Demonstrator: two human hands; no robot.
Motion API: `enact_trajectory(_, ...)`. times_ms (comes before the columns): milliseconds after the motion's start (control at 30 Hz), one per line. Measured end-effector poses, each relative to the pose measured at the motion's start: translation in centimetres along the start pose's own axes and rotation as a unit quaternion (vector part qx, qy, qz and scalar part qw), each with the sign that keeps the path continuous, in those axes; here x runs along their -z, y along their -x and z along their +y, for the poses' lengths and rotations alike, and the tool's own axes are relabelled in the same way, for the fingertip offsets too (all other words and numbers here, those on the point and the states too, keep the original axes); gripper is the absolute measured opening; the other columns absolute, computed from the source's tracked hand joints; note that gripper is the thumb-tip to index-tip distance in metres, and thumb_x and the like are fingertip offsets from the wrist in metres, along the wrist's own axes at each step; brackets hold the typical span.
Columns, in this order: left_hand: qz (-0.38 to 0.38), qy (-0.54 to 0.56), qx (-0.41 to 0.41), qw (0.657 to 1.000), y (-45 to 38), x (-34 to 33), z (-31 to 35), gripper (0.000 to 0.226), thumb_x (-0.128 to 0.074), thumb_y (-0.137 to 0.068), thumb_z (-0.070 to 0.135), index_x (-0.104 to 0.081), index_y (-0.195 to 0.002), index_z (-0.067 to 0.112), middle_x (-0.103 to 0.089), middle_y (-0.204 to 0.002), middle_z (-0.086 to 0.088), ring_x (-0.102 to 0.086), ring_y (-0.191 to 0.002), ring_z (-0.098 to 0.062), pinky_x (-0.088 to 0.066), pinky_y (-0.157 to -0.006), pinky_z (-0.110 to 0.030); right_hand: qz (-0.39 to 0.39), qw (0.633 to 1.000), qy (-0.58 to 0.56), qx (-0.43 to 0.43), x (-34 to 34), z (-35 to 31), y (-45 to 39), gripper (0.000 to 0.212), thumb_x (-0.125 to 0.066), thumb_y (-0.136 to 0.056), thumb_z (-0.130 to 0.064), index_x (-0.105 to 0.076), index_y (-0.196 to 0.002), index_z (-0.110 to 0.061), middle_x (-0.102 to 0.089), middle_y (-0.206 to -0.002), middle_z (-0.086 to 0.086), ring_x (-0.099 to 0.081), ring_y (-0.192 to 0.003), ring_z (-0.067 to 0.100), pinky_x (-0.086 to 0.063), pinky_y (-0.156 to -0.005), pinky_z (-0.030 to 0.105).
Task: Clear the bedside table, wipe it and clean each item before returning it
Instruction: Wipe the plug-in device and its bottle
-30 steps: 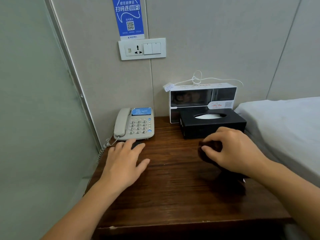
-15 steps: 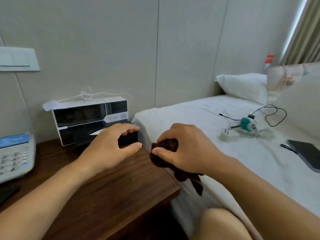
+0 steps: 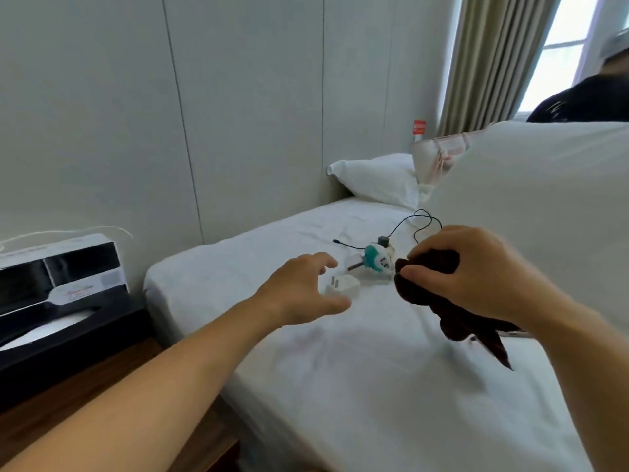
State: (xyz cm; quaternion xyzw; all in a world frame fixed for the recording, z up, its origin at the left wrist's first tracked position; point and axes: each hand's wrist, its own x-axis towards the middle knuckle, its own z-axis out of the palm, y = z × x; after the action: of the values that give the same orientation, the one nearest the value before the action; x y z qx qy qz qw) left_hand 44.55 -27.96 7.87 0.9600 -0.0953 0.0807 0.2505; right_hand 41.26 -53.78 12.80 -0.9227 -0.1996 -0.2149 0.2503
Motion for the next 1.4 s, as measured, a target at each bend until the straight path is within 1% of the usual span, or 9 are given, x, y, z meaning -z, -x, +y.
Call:
enact_trajectory(100,-0.01,-0.007,0.05,0.999,-3.2,-2.9,1.1,0.079,-0.078,-0.078,0.056,-0.047,-0.145,0.029,-0.057,-0.137,0.003,-0.057,-0.113,-0.016,-0.051,-0.094,-0.032,0.002,1.0,-0.002,-0.018,-0.2,2.3,-0.2,0.021,-0.073,-0.08,-0.056,-0.078,-0.091,-0.039,-0.068,-0.087,-0.019,-0.063,-0.084,0.001,-0.054,-0.081,0.029)
enact_trajectory(167,0.0,-0.046,0.075,0.996,-4.8,-4.4,1.5,0.084,-0.077,-0.074,0.064,-0.046,-0.144,0.028,-0.055,-0.136,0.001,-0.054,-0.121,-0.021,-0.049,-0.101,-0.038,0.016,0.999,-0.008,-0.029,-0.1,3.5,-0.2,0.021,-0.073,-0.08,-0.056,-0.078,-0.09,-0.038,-0.068,-0.088,-0.017,-0.064,-0.086,0.004,-0.056,-0.083,0.034)
enact_trajectory(300,0.04,-0.065,0.062,0.995,-7.6,-5.7,2.2,0.092,-0.073,-0.071,0.074,-0.041,-0.147,0.033,-0.049,-0.143,-0.001,-0.044,-0.132,-0.026,-0.041,-0.104,-0.043,0.051,0.998,-0.014,-0.042,0.3,5.6,-0.1,0.019,-0.072,-0.081,-0.054,-0.078,-0.088,-0.037,-0.067,-0.087,-0.017,-0.065,-0.083,0.007,-0.057,-0.083,0.039)
enact_trajectory(467,-0.018,-0.057,-0.014,0.998,-11.7,-5.1,3.7,0.082,-0.079,-0.08,0.047,-0.033,-0.148,0.04,-0.046,-0.146,-0.002,-0.045,-0.132,-0.028,-0.041,-0.108,-0.046,0.056,0.997,-0.026,-0.042,-0.1,6.4,-0.1,0.021,-0.069,-0.08,-0.057,-0.076,-0.087,-0.039,-0.066,-0.085,-0.02,-0.063,-0.083,0.001,-0.057,-0.08,0.037)
enact_trajectory(600,-0.117,-0.056,0.016,0.991,-13.9,-4.5,3.0,0.092,-0.08,-0.083,0.051,-0.025,-0.155,0.035,-0.056,-0.133,-0.001,-0.056,-0.118,-0.024,-0.049,-0.103,-0.039,0.059,0.997,-0.038,-0.036,-0.6,6.9,-0.2,0.023,-0.069,-0.08,-0.061,-0.076,-0.09,-0.041,-0.065,-0.089,-0.019,-0.062,-0.086,0.002,-0.056,-0.081,0.035)
enact_trajectory(800,-0.051,-0.039,-0.014,0.998,-13.6,-3.8,1.1,0.083,-0.079,-0.087,0.024,-0.03,-0.151,0.045,-0.061,-0.125,0.0,-0.064,-0.103,-0.018,-0.056,-0.092,-0.035,0.06,0.997,-0.041,-0.021,-1.0,7.0,0.0,0.025,-0.069,-0.082,-0.059,-0.077,-0.093,-0.038,-0.066,-0.09,-0.018,-0.061,-0.089,0.004,-0.054,-0.083,0.033)
enact_trajectory(1100,0.066,0.026,-0.037,0.997,-1.9,3.8,0.4,0.078,-0.07,-0.095,0.028,-0.024,-0.143,0.067,-0.054,-0.116,0.005,-0.067,-0.088,-0.016,-0.058,-0.086,-0.032,0.047,0.997,-0.033,0.045,-1.3,2.0,0.5,0.025,-0.067,-0.083,-0.058,-0.076,-0.099,-0.042,-0.064,-0.091,-0.019,-0.06,-0.09,0.004,-0.05,-0.076,0.027)
enact_trajectory(1300,0.148,0.188,0.023,0.971,11.9,10.1,-3.1,0.08,-0.08,-0.087,0.016,-0.037,-0.137,0.063,-0.06,-0.121,-0.005,-0.076,-0.088,-0.018,-0.059,-0.094,-0.039,0.016,0.977,-0.108,0.186,-2.7,-9.1,0.8,0.021,-0.07,-0.082,-0.055,-0.078,-0.095,-0.042,-0.065,-0.088,-0.018,-0.062,-0.087,0.004,-0.051,-0.077,0.029)
enact_trajectory(1400,0.199,0.22,0.052,0.954,18.6,13.2,-5.8,0.084,-0.082,-0.085,0.008,-0.042,-0.136,0.061,-0.062,-0.125,-0.004,-0.073,-0.099,-0.023,-0.058,-0.098,-0.048,-0.007,0.956,-0.133,0.26,-4.8,-15.5,0.1,0.022,-0.069,-0.082,-0.055,-0.078,-0.096,-0.04,-0.065,-0.088,-0.017,-0.062,-0.083,0.004,-0.054,-0.076,0.03)
